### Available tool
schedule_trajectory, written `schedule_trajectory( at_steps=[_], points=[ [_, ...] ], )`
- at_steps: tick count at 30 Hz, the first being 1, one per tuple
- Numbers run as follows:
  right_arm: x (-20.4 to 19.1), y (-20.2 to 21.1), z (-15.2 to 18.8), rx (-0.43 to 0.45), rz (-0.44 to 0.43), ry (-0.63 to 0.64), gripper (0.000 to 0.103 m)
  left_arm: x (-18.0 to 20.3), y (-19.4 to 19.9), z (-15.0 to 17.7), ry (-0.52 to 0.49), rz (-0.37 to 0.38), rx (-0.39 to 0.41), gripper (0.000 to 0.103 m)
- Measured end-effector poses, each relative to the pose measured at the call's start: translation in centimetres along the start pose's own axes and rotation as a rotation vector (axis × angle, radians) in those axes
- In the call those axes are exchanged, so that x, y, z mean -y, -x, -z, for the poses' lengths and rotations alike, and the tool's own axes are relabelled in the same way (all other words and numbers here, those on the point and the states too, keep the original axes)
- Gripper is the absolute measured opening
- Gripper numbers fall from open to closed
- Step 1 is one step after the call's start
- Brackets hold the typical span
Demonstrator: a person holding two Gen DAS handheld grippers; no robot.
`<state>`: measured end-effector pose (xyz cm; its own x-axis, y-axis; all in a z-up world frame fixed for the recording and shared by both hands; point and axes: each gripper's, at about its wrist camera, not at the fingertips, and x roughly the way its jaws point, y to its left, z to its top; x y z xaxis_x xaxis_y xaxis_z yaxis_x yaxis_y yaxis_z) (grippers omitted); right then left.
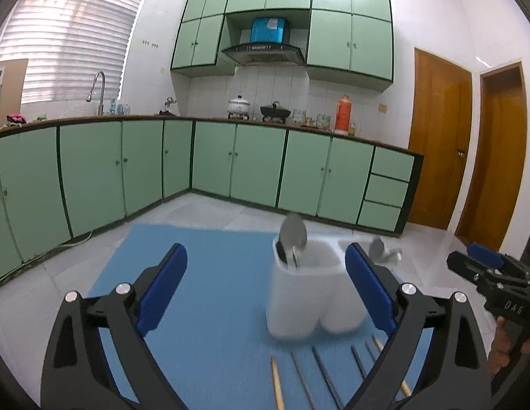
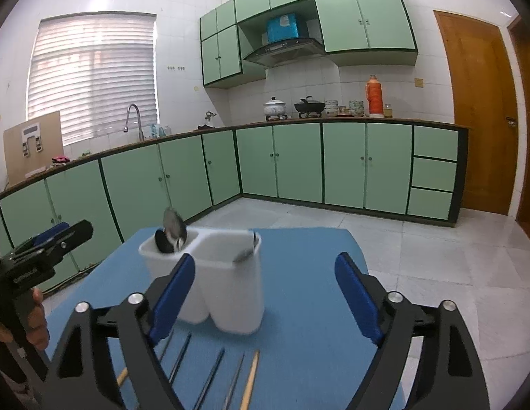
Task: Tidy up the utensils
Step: 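Move both tools back toward the row of chopsticks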
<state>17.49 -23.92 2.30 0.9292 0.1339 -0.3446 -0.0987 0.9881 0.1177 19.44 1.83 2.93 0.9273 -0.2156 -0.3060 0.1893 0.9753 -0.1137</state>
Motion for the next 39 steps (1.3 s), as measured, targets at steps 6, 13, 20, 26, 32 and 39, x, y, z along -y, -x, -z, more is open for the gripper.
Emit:
schedule_trajectory(
  at_steps=[6, 13, 20, 26, 32, 39],
  points=[
    [0.0, 3.1, 2.5, -0.002, 0.024, -0.013, 0.093, -0.7, 2.9, 3.0, -0.005, -0.016, -0.042, 0.096],
    [-1.3, 5.5, 5.6, -0.028, 0.058, 0.006, 0.095, -0.9, 5.7, 6.2, -0.006, -0.021, -0.094, 0.097],
    [-2.0, 8.0, 11.1, -0.033, 0.137, -0.004, 0.095, -0.4, 8.6, 10.2, -0.048, -0.06, -0.106, 0.097],
    [-2.3, 10.1, 14.9, -0.038, 0.163, -0.022, 0.095, -0.5, 10.0, 13.4, -0.052, -0.077, -0.142, 0.097],
    [-2.8, 11.4, 17.3, -0.032, 0.186, -0.011, 0.094, -0.7, 11.3, 15.8, -0.054, -0.108, -0.165, 0.097],
    [-3.8, 11.9, 19.1, -0.021, 0.197, 0.03, 0.086, -0.3, 12.0, 17.2, -0.083, -0.127, -0.175, 0.097]
  ],
)
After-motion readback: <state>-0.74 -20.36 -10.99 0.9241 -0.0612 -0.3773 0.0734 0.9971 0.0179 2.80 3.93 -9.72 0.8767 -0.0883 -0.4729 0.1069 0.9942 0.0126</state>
